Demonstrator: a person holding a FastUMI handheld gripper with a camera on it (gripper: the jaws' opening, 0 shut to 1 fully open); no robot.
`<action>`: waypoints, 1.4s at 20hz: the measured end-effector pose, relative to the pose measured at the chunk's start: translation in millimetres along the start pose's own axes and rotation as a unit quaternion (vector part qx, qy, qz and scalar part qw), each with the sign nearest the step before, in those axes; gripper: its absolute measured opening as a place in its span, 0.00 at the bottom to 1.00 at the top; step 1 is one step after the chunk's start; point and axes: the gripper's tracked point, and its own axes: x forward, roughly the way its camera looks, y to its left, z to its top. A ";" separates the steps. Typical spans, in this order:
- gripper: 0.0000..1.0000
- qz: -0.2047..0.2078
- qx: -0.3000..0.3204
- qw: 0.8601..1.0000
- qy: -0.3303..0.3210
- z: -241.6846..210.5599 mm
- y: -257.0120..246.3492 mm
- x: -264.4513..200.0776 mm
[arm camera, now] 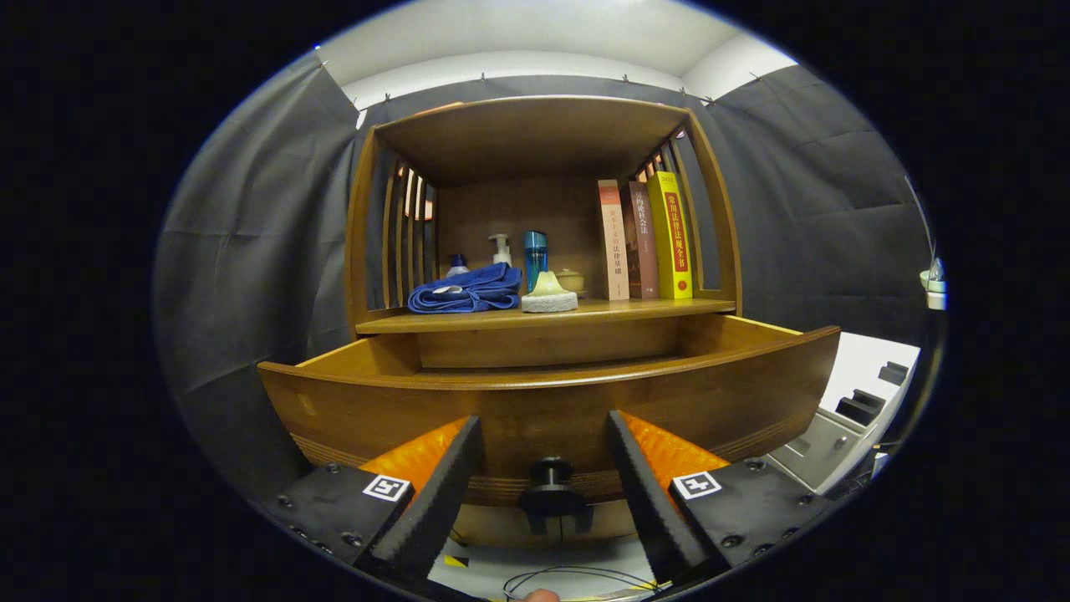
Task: Pull open the drawer, take out the items inside it, and place them on the countertop above the cabinet.
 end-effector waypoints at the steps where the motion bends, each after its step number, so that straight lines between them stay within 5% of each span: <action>1: 0.98 -0.001 0.006 1.000 0.001 -0.1 0.3 0.1; 28: 0.99 -0.003 -0.068 0.994 0.086 -40.5 3.6 141.6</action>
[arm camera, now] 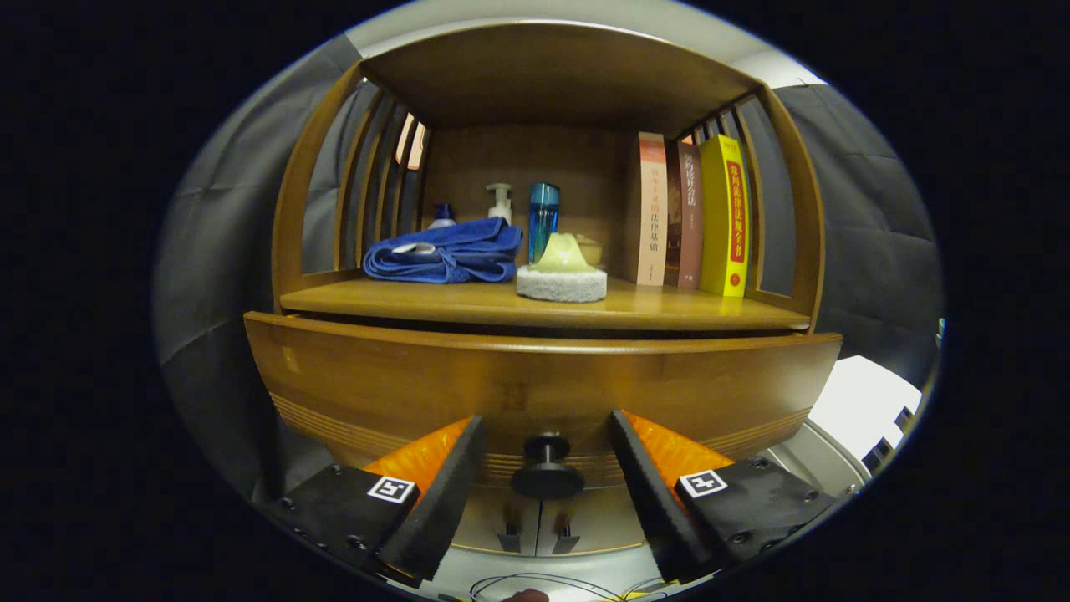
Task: Pull open the drawer, take out the items inside it, and place them on the countertop above the cabinet.
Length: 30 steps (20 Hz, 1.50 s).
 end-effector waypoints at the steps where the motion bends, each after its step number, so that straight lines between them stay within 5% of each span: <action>1: 0.99 -0.001 -0.004 1.000 0.002 -1.1 0.2 4.1; 17: 0.99 0.028 -0.013 0.999 -0.012 20.3 16.8 16.2; 30: 0.98 -0.035 -0.014 0.993 -0.112 131.3 -6.3 -114.5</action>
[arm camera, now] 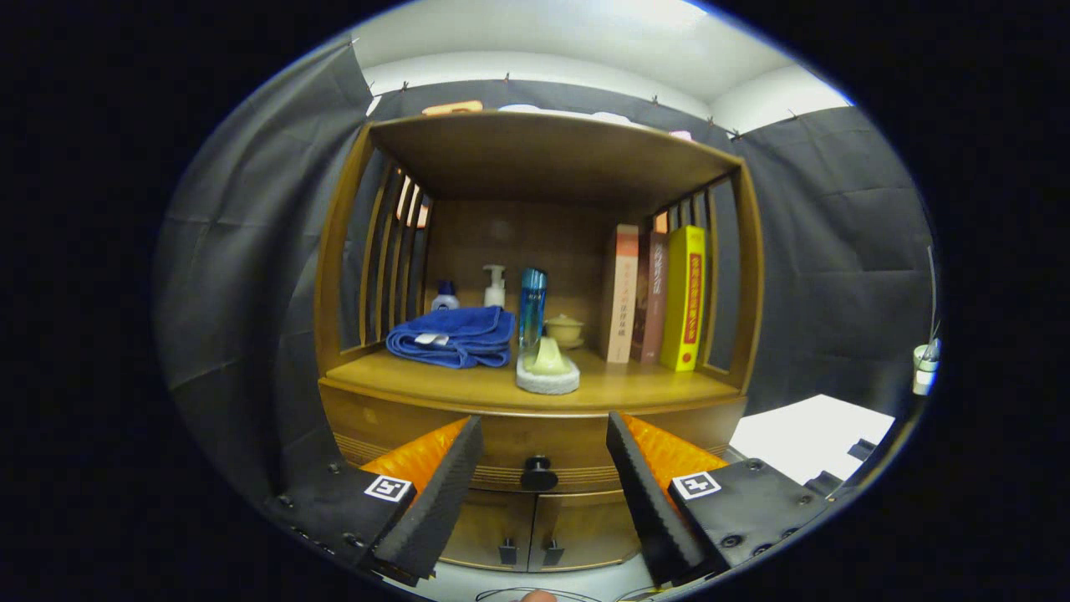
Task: Pull open the drawer, take out the items inside it, and place them on the countertop above the cabinet.
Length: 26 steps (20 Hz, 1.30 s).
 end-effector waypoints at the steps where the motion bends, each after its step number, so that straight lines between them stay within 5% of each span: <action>1: 0.98 -0.002 -0.001 1.000 -0.005 9.9 -1.5 -8.9; 15: 0.97 0.065 -0.014 0.997 -0.050 88.5 19.8 -91.2; 26: 0.98 0.058 -0.002 0.996 -0.074 106.1 5.9 -106.6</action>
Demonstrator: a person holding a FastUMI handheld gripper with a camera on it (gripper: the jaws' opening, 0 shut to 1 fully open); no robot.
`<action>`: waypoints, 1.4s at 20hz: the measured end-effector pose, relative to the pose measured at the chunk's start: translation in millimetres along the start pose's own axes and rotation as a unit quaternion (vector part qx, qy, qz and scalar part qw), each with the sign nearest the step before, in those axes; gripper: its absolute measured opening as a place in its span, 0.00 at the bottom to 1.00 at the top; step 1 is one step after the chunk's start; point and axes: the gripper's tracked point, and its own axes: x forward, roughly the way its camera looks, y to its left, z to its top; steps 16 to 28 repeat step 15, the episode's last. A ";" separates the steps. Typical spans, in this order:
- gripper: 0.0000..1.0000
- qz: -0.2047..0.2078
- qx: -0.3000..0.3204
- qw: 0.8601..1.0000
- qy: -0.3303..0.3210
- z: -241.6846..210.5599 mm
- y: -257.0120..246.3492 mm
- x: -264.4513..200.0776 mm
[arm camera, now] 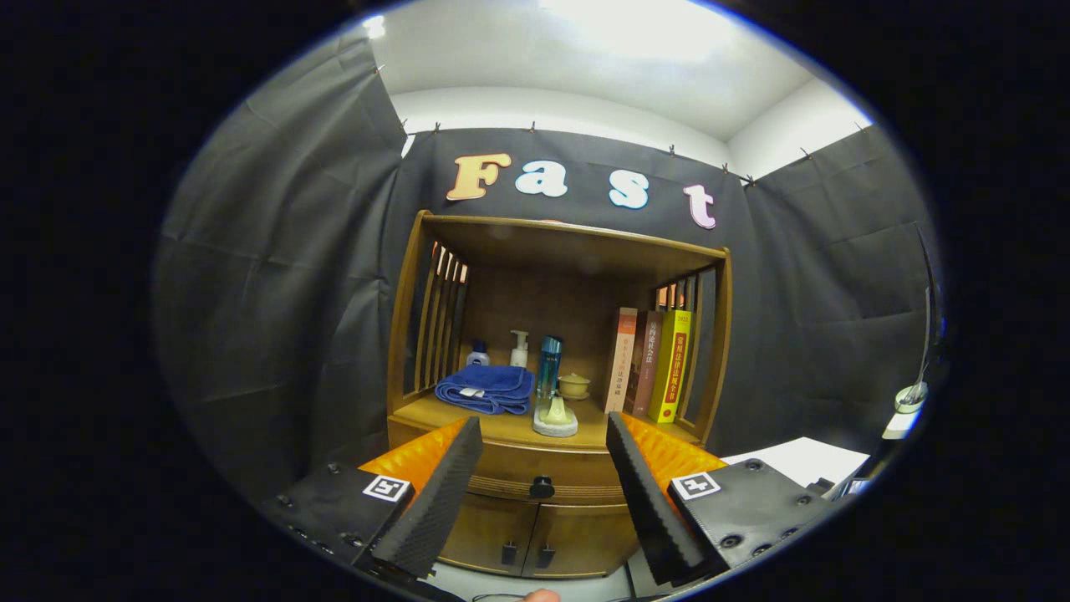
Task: Pull open the drawer, take out the items inside it, and place them on the countertop above the cabinet.
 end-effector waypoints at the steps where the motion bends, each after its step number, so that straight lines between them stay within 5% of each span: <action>1: 0.98 0.000 0.006 1.000 -0.004 1.6 -1.3 -1.1; 28: 0.98 0.002 0.035 0.999 -0.009 -2.0 -5.3 -0.7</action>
